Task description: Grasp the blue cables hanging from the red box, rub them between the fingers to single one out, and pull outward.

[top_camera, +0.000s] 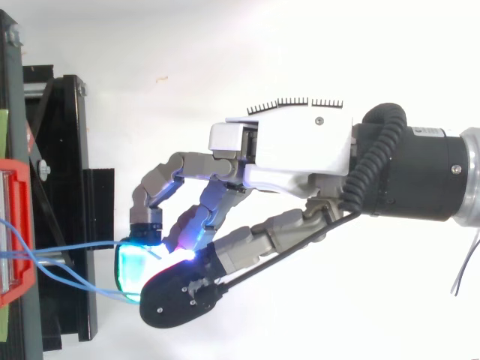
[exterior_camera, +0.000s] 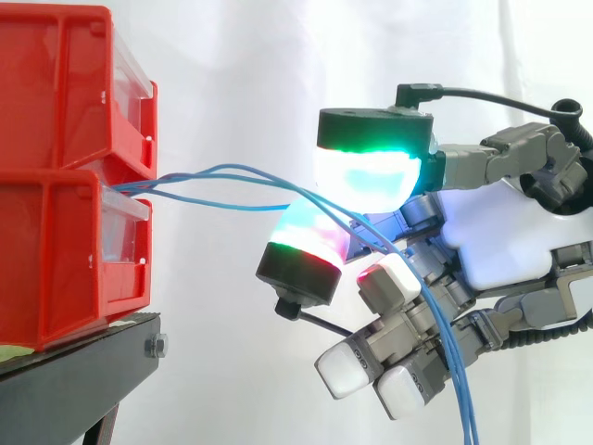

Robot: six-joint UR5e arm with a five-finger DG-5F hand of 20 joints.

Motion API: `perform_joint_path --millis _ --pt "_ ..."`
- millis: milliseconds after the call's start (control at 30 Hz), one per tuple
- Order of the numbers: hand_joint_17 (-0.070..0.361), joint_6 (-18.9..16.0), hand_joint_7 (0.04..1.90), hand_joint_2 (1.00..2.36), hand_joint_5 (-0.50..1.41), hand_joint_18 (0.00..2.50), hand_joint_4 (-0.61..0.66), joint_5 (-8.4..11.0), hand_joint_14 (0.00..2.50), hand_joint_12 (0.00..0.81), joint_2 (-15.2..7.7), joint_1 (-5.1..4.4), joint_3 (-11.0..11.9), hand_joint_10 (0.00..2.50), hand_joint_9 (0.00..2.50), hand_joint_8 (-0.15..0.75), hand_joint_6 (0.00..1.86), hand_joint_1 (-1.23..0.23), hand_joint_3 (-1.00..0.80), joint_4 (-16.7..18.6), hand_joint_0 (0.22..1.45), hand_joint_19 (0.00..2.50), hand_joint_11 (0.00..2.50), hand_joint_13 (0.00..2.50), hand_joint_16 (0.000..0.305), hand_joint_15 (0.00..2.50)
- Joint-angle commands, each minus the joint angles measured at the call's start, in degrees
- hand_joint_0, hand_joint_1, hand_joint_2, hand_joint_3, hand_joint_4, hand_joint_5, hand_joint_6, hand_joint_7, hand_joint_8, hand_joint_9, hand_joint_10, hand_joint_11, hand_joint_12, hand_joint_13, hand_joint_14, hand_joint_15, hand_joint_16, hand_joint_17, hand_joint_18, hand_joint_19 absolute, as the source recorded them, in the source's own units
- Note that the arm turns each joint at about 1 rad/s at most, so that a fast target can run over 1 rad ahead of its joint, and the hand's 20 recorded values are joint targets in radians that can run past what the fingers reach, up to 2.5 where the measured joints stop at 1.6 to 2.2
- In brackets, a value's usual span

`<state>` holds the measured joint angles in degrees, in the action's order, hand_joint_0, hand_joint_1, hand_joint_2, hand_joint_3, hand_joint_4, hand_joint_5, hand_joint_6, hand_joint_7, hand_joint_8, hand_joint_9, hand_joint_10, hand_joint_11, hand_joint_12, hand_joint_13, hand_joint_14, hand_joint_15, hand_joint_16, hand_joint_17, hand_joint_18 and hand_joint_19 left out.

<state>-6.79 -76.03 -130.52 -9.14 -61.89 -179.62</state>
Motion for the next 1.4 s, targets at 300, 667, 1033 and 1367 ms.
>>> perform_joint_path --millis 300,667,1033,1367 --pt "0.118 0.0 0.92 1.01 -0.10 0.76 0.18 0.00 0.01 0.406 0.0 0.00 0.0 0.02 1.13 0.380 0.83 -0.62 -0.33 0.0 0.60 0.38 0.68 0.78 0.053 0.35" --pt "0.106 0.1 0.84 1.01 -0.14 0.74 0.14 0.00 0.01 0.388 0.0 0.18 0.1 0.02 1.05 0.365 0.90 -0.90 -0.34 0.0 0.67 0.36 0.78 0.76 0.047 0.36" --pt "0.104 0.0 0.79 1.00 -0.15 0.74 0.18 0.00 0.01 0.383 0.0 0.26 0.0 0.02 1.04 0.359 0.91 -0.96 -0.50 0.0 0.69 0.34 0.81 0.75 0.046 0.36" --pt "0.106 0.1 0.88 1.00 -0.11 0.74 0.16 0.00 0.01 0.382 0.0 0.26 0.0 0.02 1.10 0.364 0.84 -0.66 -0.50 0.0 0.58 0.40 0.71 0.77 0.047 0.37"
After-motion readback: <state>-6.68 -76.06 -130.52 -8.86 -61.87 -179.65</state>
